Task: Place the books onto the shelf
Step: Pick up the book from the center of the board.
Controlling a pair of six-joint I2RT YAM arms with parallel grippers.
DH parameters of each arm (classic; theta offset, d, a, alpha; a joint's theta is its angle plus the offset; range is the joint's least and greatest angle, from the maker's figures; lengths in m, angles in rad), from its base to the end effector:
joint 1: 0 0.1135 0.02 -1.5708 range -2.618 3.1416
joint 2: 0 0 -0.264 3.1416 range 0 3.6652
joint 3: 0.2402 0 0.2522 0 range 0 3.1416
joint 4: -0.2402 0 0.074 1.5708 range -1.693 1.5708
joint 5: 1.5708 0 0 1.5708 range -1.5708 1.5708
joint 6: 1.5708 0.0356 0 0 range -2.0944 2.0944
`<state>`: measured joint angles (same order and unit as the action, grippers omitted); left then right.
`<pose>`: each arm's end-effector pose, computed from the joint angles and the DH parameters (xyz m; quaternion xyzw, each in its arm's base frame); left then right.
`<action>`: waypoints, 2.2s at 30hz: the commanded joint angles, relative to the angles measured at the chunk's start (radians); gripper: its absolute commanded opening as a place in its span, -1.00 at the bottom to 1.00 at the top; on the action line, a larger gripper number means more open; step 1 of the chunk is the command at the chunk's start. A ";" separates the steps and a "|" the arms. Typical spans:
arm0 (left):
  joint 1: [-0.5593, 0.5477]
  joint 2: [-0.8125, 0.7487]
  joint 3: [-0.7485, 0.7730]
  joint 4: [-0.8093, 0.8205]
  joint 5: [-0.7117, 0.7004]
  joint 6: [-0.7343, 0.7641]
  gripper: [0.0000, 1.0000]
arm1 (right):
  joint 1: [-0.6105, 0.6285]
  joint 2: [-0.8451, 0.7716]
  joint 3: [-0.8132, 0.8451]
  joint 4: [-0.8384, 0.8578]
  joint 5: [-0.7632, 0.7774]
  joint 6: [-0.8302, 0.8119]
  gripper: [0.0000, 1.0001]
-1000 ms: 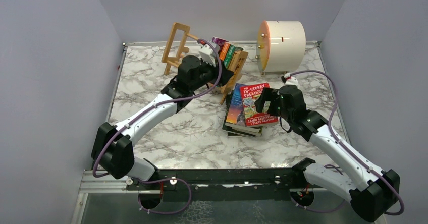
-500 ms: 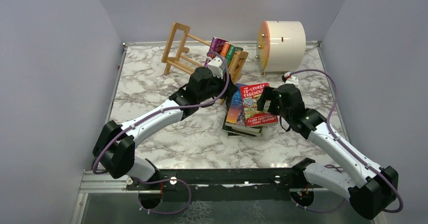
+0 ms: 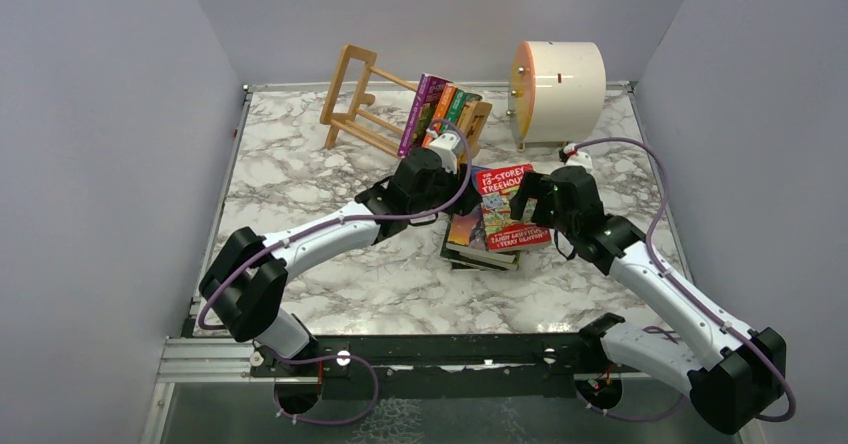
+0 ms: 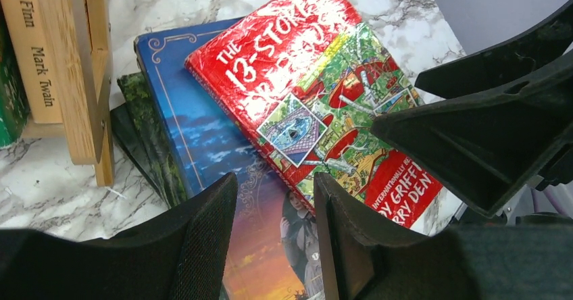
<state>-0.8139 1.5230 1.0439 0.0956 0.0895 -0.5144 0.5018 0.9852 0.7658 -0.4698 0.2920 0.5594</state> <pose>0.2407 -0.2595 0.2766 0.1483 0.8151 -0.3737 0.4172 0.1887 0.0919 0.2700 0.0878 0.8926 0.1001 0.4307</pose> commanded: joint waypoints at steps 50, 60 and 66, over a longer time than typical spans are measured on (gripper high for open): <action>0.084 -0.039 -0.289 0.306 0.150 -0.237 0.20 | -0.005 0.107 -0.025 0.213 -0.378 -0.116 0.80; 0.105 0.004 -0.312 0.370 0.194 -0.271 0.20 | -0.003 0.122 -0.022 0.230 -0.417 -0.120 0.79; 0.107 0.029 -0.309 0.422 0.227 -0.290 0.20 | -0.004 0.127 -0.024 0.240 -0.443 -0.127 0.79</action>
<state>-0.7116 1.5345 0.7380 0.4385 0.2642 -0.7815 0.4961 1.1015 0.7460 -0.2729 -0.0891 0.4427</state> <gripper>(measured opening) 0.599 0.898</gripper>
